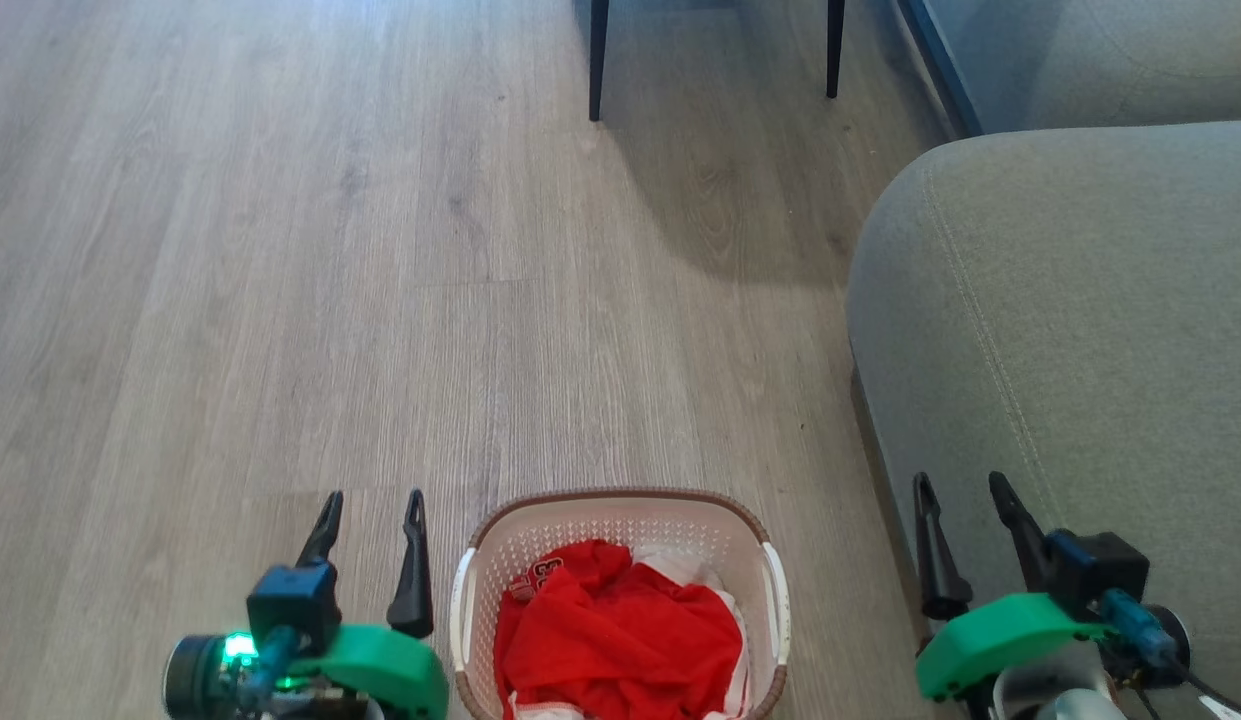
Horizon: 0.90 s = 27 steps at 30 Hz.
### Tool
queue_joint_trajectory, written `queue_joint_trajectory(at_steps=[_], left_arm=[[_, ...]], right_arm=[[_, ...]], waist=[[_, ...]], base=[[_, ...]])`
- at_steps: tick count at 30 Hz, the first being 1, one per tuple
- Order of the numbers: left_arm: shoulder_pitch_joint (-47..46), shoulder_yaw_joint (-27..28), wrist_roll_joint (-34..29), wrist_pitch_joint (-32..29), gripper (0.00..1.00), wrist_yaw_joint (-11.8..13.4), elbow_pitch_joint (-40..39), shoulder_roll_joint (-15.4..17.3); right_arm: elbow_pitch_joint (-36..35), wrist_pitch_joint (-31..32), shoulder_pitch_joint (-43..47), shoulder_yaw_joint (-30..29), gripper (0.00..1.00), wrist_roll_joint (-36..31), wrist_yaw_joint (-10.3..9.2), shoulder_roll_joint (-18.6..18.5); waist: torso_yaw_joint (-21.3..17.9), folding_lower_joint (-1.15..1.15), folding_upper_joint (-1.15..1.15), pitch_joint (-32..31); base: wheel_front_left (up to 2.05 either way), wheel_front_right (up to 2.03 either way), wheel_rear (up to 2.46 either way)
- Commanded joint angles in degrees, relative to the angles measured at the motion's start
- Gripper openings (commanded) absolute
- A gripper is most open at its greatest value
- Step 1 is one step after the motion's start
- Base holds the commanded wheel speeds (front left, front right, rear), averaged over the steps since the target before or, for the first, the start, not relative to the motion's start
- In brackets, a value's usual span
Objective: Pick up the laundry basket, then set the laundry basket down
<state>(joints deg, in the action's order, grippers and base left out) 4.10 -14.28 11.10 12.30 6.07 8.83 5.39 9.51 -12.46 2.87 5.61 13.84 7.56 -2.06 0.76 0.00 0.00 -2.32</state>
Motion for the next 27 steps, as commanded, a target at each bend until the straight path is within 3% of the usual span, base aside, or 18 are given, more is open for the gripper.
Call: queue_joint_trajectory(at_steps=[1,10,27], left_arm=[[-1.2,1.4,-2.0,1.2,1.00,0.3,-1.9,0.7],[-0.6,1.7,-7.1,2.7,1.00,0.2,-0.9,0.0],[-0.7,3.3,-7.5,2.7,1.00,-1.2,0.4,-1.1]], right_arm=[[-2.3,-1.0,-1.3,1.5,1.00,-2.0,-0.07,-0.8],[-2.8,-2.5,-1.0,2.3,1.00,-8.0,-0.08,-0.8],[-2.6,-2.5,-1.0,1.8,1.00,-8.0,-0.08,-0.8]], waist=[[0.0,0.00,0.00,0.0],[0.1,0.00,0.00,-0.1],[0.0,0.00,0.00,0.0]], base=[[0.00,0.00,0.00],[0.00,0.00,0.00],[0.00,0.00,0.00]])
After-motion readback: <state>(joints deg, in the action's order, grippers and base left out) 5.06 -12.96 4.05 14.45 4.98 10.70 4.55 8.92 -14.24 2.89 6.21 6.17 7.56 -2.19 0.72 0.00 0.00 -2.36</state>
